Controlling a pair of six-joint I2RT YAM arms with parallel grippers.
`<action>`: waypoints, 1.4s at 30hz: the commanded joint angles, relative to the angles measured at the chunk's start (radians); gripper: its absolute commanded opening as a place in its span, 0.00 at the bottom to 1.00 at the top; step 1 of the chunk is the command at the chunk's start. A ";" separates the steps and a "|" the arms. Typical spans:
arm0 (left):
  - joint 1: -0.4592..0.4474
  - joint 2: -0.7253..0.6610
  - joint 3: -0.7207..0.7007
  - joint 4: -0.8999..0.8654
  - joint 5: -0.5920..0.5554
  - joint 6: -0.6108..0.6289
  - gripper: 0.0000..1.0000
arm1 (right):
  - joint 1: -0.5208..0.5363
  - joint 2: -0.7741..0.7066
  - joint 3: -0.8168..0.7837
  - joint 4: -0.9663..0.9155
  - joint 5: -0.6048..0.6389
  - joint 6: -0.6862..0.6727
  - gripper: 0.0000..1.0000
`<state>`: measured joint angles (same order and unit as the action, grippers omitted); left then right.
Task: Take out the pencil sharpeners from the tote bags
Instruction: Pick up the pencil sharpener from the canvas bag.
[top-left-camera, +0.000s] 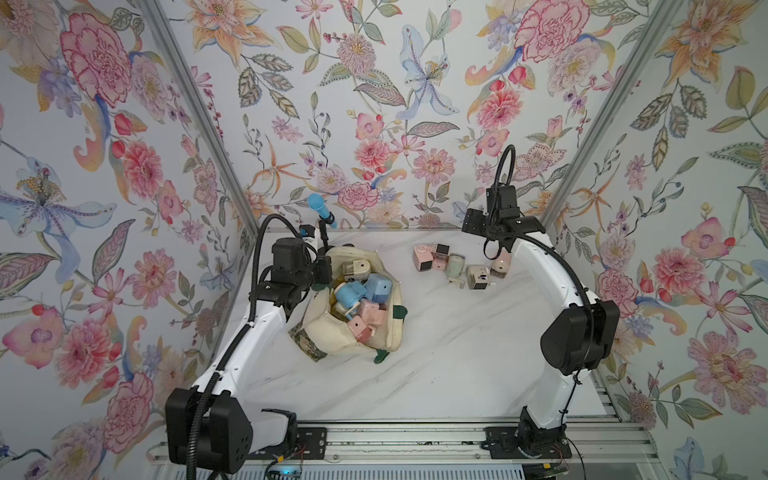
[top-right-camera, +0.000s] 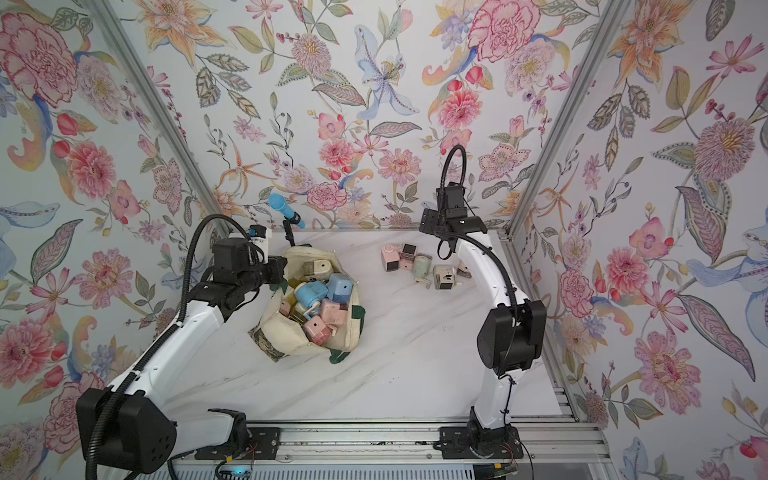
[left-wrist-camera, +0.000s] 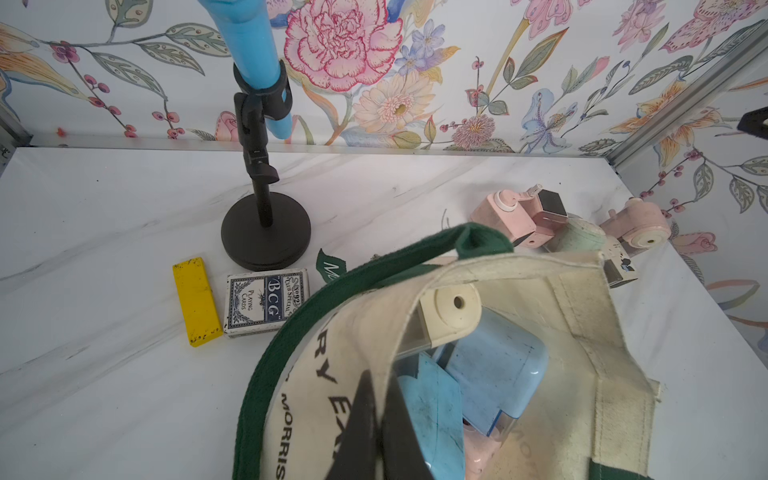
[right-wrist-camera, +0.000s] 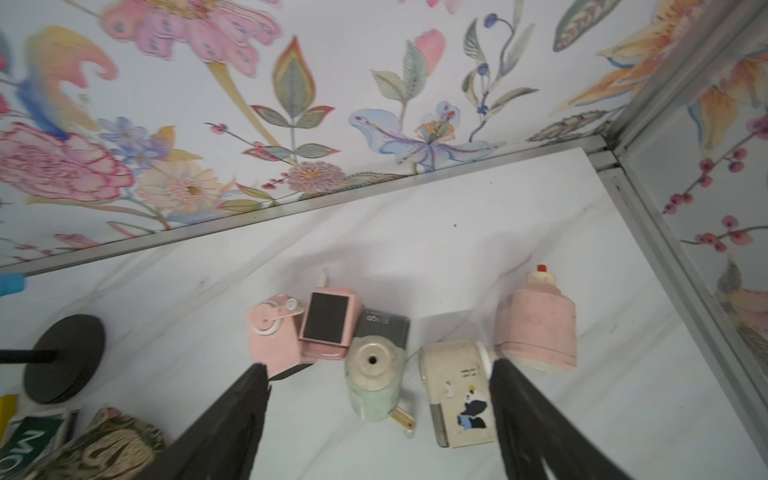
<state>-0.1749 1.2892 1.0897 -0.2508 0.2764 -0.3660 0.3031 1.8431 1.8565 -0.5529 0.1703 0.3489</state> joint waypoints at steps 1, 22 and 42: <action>0.006 -0.019 0.040 0.048 -0.006 0.001 0.00 | 0.117 -0.044 -0.039 0.012 0.012 0.011 0.82; 0.005 -0.025 0.038 0.049 0.013 0.001 0.00 | 0.631 -0.265 -0.430 0.212 -0.119 -0.121 0.76; 0.006 -0.025 0.036 0.049 0.012 -0.001 0.00 | 0.652 0.149 -0.189 0.149 0.280 -0.091 0.75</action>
<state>-0.1703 1.2892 1.0897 -0.2531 0.2764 -0.3660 0.9546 1.9690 1.6314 -0.3927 0.2810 0.2516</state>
